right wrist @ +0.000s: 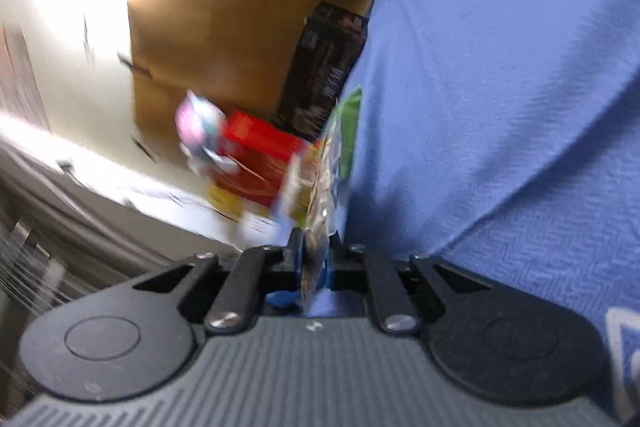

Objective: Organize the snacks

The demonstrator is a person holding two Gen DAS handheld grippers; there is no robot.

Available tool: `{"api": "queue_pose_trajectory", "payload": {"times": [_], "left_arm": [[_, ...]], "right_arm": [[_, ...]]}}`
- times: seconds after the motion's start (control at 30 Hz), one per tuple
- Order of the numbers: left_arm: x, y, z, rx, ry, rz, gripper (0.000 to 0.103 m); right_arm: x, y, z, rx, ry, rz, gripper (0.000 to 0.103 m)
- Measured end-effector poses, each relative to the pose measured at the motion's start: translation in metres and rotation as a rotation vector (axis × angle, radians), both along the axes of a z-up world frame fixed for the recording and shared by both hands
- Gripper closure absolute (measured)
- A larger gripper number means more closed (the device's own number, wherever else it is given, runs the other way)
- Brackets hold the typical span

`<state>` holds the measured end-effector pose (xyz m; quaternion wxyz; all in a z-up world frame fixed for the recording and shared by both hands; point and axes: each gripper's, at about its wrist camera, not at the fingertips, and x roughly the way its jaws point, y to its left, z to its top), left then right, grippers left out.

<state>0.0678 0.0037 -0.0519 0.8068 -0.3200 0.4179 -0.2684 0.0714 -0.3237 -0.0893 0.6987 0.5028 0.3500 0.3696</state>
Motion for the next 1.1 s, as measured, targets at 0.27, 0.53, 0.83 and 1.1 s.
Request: {"api": "queue_pose_trajectory", "payload": {"times": [0.27,0.53,0.83,1.1], "left_arm": [[0.003,-0.010,0.008,-0.049,-0.045,-0.014,0.076],[0.006,-0.003,0.003,-0.010,-0.028,0.000,0.085],[0.000,-0.011,0.003,0.177,-0.072,0.012,0.084],[-0.007,-0.024,0.010,0.278,-0.123,0.006,0.084]], "right_arm": [[0.002,0.016,-0.001,0.085,0.030,0.054,0.087],[0.001,0.010,0.012,-0.071,-0.048,-0.004,0.075],[-0.016,0.042,0.036,-0.469,-0.274,-0.002,0.080],[-0.025,0.058,0.041,-0.639,-0.392,-0.016,0.079]]}}
